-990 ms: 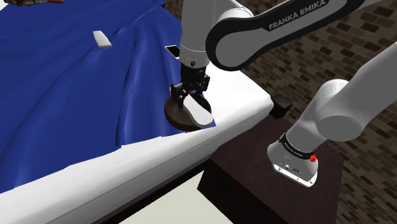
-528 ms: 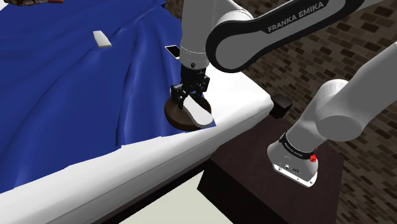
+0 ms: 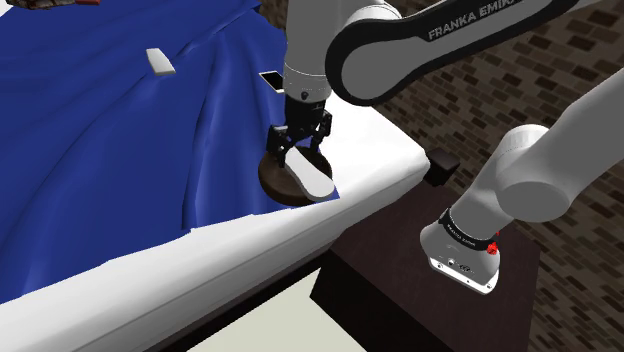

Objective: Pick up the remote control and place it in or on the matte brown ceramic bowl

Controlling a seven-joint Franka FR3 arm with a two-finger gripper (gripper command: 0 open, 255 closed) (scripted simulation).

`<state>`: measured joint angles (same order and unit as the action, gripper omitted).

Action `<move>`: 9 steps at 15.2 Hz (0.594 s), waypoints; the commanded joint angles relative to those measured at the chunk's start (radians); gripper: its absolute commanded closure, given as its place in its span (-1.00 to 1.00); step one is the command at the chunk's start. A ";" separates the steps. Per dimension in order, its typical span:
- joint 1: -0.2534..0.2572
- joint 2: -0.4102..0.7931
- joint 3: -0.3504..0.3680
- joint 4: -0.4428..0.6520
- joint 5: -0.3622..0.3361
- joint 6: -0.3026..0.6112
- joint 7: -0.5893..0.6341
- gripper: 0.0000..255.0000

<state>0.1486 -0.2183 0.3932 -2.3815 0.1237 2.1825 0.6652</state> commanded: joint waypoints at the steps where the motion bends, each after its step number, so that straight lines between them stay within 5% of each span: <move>1: 0.000 -0.028 -0.008 0.040 0.005 -0.069 -0.006 -1.00; 9: 0.000 -0.040 -0.012 0.057 0.007 -0.097 -0.008 -1.00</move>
<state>0.1482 -0.2578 0.3818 -2.3244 0.1306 2.0862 0.6568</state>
